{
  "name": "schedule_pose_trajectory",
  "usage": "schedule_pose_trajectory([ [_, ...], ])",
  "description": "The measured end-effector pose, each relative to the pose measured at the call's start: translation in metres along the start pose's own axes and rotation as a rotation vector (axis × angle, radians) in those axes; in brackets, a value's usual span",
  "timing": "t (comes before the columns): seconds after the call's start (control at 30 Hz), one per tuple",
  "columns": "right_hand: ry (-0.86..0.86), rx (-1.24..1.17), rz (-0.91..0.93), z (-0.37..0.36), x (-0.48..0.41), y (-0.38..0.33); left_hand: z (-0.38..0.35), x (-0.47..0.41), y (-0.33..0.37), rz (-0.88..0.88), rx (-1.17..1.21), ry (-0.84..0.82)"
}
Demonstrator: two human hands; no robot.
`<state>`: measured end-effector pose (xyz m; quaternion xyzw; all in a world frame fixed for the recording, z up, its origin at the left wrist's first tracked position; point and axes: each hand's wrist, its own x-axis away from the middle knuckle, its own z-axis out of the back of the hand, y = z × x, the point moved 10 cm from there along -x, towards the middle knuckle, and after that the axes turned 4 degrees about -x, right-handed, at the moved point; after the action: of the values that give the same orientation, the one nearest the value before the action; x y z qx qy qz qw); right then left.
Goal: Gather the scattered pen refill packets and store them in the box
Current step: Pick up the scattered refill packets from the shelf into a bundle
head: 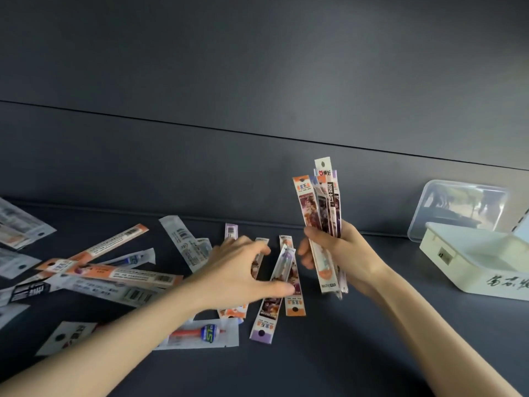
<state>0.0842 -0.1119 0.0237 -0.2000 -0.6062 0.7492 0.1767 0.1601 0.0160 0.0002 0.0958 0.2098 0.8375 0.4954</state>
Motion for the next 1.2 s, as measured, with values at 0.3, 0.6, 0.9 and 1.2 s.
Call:
schedule_pose_trajectory([
  [0.3,0.098,0.201,-0.096,0.008,-0.004,0.015,-0.006,-0.002,0.008,0.005,0.032,0.104],
  [0.6,0.047,0.22,-0.091,-0.001,-0.005,0.019,0.006,-0.005,-0.01,0.098,0.303,0.154],
  [0.9,0.058,0.143,0.113,0.002,0.003,-0.016,0.05,0.002,-0.008,-0.002,0.597,0.173],
  [1.2,-0.225,0.026,0.009,-0.035,0.015,-0.008,0.073,0.006,-0.037,0.059,1.076,0.509],
])
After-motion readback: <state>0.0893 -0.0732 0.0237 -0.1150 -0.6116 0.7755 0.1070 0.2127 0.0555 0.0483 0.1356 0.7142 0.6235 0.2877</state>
